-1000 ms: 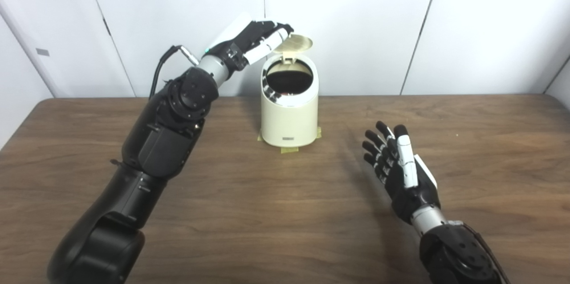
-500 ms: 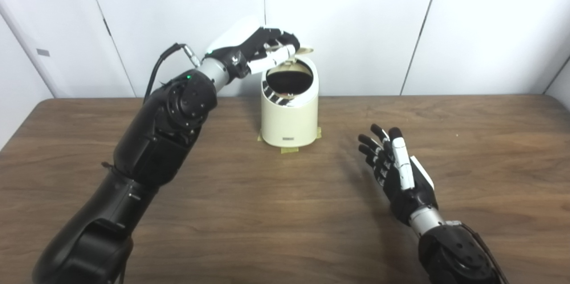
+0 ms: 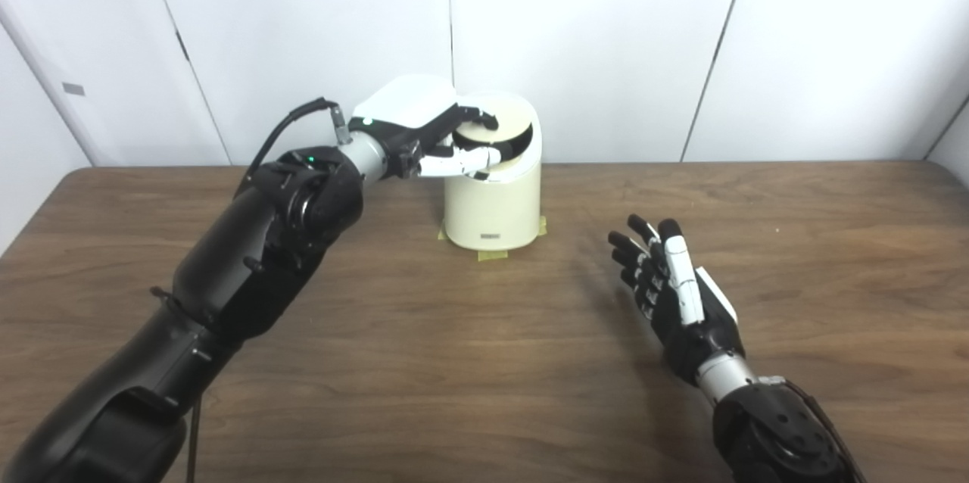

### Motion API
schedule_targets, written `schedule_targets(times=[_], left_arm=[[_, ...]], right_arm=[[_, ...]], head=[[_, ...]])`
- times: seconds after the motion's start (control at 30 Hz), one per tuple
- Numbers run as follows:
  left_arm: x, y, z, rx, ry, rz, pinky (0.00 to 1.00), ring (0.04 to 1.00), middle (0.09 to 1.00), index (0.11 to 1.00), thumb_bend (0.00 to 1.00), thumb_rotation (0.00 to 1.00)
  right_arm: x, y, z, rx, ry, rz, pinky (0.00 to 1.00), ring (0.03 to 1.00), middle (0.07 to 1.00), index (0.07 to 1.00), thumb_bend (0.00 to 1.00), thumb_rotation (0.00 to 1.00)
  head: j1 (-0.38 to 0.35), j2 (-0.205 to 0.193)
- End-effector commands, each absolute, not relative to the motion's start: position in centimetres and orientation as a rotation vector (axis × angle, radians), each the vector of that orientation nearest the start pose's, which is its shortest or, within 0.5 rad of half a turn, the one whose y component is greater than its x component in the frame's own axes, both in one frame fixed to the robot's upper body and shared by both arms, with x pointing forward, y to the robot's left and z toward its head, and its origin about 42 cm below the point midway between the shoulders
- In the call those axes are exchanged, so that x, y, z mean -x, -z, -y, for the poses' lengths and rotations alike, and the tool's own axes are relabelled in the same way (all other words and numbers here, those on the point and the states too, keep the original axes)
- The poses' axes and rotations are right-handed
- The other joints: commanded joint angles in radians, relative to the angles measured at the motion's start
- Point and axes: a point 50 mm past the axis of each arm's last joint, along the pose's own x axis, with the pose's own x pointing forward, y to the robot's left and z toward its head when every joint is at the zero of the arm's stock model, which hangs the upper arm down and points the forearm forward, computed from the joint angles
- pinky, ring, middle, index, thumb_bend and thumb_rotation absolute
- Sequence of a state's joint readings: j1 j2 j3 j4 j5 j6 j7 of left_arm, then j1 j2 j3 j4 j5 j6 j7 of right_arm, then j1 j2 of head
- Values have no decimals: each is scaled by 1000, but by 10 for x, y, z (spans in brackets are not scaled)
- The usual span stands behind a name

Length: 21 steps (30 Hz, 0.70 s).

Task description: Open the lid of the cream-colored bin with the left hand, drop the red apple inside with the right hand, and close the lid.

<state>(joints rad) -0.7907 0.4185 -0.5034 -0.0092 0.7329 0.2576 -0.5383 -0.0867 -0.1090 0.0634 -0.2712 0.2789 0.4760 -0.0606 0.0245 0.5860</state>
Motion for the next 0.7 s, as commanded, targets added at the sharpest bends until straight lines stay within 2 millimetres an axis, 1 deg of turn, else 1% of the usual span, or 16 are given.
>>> schedule_targets(times=[0.0, 0.1, 0.23, 0.4, 0.53, 0.67], left_arm=[[-443, -330, -156, -1464, 499, 333, 972, 890, 864, 836, 510, 993], [-440, -323, -153, -1508, 520, 323, 975, 891, 865, 842, 508, 1000], [-437, -312, -150, -1531, 534, 317, 999, 885, 856, 838, 476, 954], [-435, -305, -149, -1557, 551, 308, 994, 881, 852, 833, 487, 955], [-435, -300, -145, -1592, 570, 301, 984, 886, 857, 840, 492, 982], [-436, -289, -139, -1656, 600, 284, 979, 888, 864, 846, 495, 997]], right_arm=[[-309, -182, 211, -133, -145, -67, 1000, 954, 903, 964, 530, 1000], [-308, -181, 211, -135, -145, -71, 1000, 955, 902, 962, 528, 1000], [-308, -181, 211, -132, -144, -75, 1000, 952, 900, 959, 521, 1000], [-308, -180, 210, -131, -145, -80, 1000, 952, 893, 963, 526, 1000], [-308, -180, 211, -120, -145, -82, 1000, 945, 884, 962, 531, 1000], [-308, -180, 211, -120, -148, -82, 1000, 941, 871, 960, 531, 1000]], head=[[2, 1], [2, 5], [2, 5], [0, 7], [-3, 7], [-4, 9]])
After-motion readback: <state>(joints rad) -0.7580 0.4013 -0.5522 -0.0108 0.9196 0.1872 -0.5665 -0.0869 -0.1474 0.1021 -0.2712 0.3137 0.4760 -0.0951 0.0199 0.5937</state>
